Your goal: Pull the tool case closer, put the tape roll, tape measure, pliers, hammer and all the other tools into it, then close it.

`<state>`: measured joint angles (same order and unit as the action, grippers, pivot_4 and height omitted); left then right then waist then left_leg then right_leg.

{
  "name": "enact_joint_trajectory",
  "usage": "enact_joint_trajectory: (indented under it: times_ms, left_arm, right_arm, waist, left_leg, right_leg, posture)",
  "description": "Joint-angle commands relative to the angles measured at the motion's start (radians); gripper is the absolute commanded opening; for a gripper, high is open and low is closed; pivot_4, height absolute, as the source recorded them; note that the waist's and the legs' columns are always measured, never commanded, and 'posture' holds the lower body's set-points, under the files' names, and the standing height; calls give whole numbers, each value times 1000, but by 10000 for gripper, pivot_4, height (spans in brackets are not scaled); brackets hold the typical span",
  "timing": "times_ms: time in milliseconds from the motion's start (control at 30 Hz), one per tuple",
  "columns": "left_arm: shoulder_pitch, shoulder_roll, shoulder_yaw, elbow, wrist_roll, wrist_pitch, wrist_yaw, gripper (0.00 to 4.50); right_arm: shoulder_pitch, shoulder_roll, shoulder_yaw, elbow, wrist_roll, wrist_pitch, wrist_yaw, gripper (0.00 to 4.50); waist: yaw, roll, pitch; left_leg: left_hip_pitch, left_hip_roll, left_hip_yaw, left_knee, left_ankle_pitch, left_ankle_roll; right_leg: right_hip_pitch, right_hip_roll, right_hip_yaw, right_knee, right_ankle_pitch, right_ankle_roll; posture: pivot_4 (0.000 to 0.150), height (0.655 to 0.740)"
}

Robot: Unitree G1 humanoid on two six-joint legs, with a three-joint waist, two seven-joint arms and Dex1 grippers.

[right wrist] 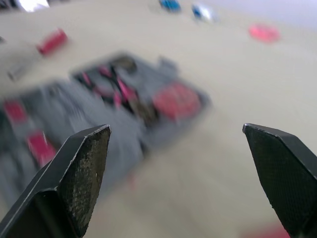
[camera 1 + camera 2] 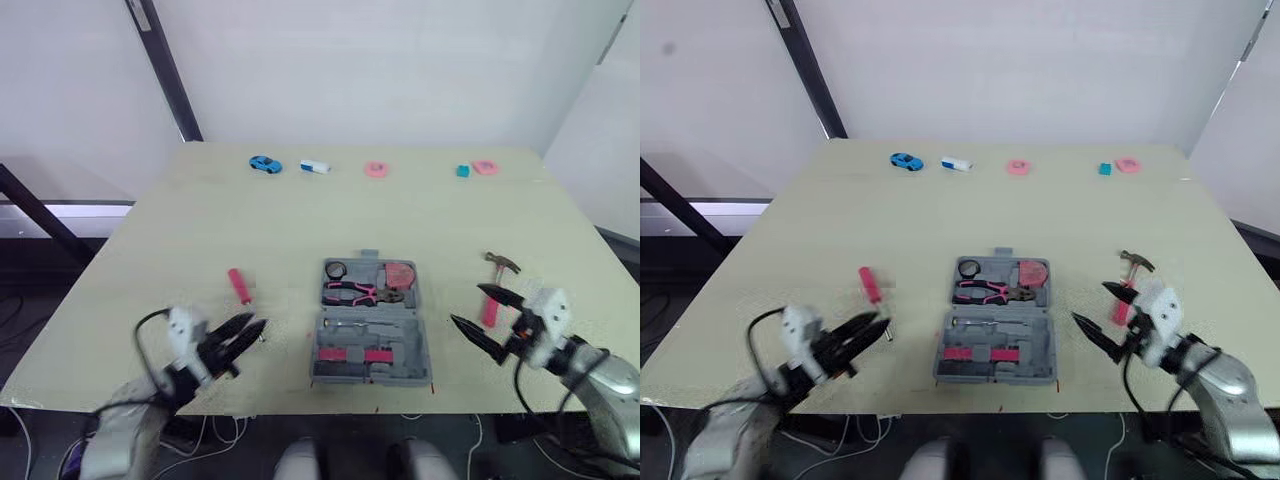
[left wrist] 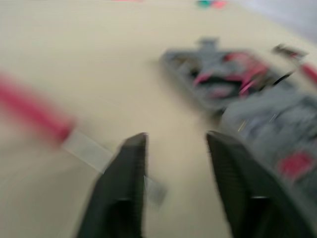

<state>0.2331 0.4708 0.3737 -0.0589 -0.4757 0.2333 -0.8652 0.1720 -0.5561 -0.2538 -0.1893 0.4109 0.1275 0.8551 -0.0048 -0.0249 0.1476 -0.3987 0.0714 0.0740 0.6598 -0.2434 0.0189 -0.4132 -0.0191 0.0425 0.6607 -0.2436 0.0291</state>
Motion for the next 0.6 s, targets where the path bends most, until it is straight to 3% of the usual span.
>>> enact_joint_trajectory:
  times_ms: [33,100,433,600]
  left_arm:
    - [95,17,70,-12,-28,-56,-35,39176]
    - [133,15,88,-14,-30,-62,-40,44483]
    - [170,9,82,-38,-52,-81,-25,44483]
    - [112,13,35,-141,-81,-45,-10,44483]
  right_arm:
    - [94,-50,-105,2,48,-36,68,45000]
    - [140,-66,-137,12,49,-42,88,45000]
    - [171,-81,-176,-53,88,20,56,45000]
    - [32,-39,-85,-162,74,171,-122,45000]
  waist:
    - [0,0,0]
    - [-5,0,-1]
    - [-8,0,0]
    - [-9,0,0]
  left_leg:
    - [0,0,0,0,0,0]
    - [2,1,0,0,0,0]
    - [1,2,-2,-1,0,0]
    - [0,2,0,-4,0,0]
  right_leg:
    - [0,0,0,0,0,0]
    - [0,0,0,0,-2,3]
    - [-5,-1,3,0,-2,3]
    - [-6,-1,4,0,-2,3]
  posture:
    - [1500,7400]
    - [1500,7400]
    - [1500,7400]
    - [1500,7400]
